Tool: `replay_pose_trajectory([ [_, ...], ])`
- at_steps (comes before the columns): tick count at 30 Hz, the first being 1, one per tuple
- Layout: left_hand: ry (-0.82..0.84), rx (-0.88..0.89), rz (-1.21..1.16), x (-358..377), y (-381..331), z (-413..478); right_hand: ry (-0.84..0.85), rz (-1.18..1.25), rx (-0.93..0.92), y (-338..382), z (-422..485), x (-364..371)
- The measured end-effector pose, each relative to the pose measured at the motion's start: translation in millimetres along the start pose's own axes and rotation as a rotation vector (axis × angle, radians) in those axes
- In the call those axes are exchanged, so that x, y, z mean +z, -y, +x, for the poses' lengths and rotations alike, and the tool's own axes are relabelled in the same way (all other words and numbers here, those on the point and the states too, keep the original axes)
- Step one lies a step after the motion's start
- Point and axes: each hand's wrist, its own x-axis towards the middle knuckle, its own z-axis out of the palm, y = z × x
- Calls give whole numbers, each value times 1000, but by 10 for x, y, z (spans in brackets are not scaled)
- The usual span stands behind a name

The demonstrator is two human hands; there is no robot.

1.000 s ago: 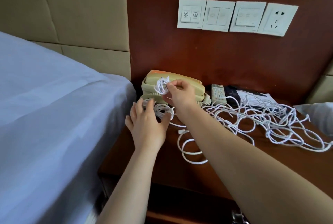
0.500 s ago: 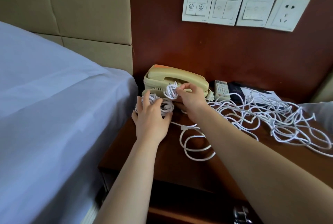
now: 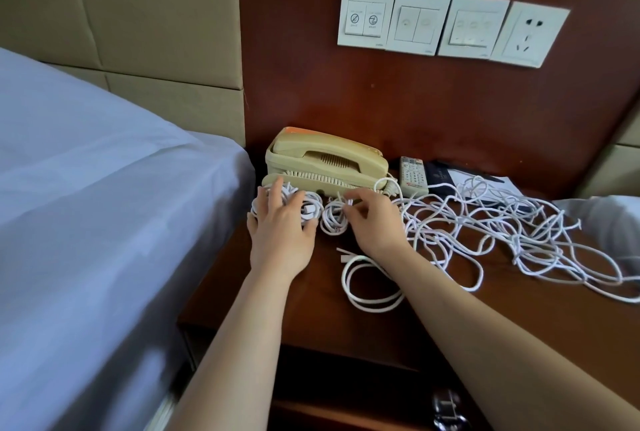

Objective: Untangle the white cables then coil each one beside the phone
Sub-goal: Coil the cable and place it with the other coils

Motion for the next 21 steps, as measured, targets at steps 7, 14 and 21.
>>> replay_pose_trajectory([
  [7, 28, 1, 28, -9, -12, -9, -16, -153, -108, -14, 48, 49],
  [14, 58, 13, -11, -50, -35, -83, 16, -240, -207, 190, -41, -192],
  [21, 92, 140, 22, -264, -209, -386, 27, -244, -187, 209, -473, -865],
])
